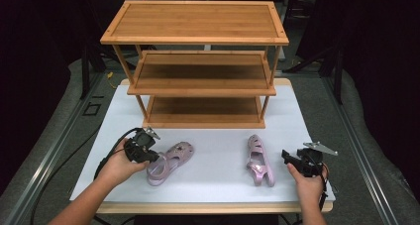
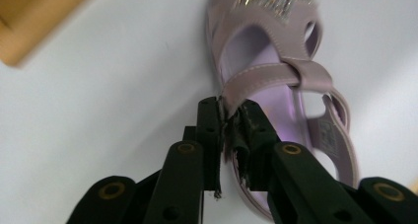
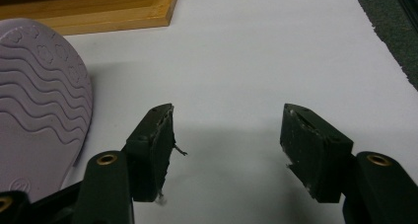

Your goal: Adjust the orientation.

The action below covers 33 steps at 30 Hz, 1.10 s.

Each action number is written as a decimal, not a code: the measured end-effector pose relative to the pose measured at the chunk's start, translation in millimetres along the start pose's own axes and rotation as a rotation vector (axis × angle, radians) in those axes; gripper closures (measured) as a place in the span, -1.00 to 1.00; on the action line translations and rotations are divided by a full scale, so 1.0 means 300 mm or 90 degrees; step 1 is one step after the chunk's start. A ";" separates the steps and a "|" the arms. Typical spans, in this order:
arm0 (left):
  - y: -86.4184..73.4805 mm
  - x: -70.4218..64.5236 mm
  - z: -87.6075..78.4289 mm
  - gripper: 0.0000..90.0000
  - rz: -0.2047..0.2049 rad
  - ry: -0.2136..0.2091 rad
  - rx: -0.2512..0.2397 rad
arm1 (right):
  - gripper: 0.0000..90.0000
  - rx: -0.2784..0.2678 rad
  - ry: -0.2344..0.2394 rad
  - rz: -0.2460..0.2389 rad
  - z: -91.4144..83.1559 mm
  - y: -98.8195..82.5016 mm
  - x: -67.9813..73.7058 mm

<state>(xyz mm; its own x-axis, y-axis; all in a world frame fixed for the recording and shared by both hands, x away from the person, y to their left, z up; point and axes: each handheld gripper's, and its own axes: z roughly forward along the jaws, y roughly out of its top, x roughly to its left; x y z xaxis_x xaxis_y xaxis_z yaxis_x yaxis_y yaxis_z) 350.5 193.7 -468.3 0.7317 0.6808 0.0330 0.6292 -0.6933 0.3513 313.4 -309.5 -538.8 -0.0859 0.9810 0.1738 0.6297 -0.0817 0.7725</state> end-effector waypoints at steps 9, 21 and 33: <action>0.040 -0.002 0.022 0.52 -0.001 -0.006 0.116 | -0.18 0.010 0.003 0.004 0.006 -0.004 0.001; 0.075 0.003 0.069 0.74 -0.007 -0.012 0.164 | -0.18 0.010 0.011 0.010 0.009 -0.004 -0.003; 0.080 0.012 0.074 0.82 -0.033 -0.024 0.173 | -0.17 0.016 0.014 0.010 0.008 -0.004 -0.003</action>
<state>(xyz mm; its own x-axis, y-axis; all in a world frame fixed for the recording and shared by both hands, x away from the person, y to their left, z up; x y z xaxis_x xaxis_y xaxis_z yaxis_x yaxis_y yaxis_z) 373.9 174.2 -480.7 0.7023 0.7118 -0.0146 0.7100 -0.6987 0.0872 314.7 -309.8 -541.4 -0.0924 0.9757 0.1986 0.6505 -0.0919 0.7540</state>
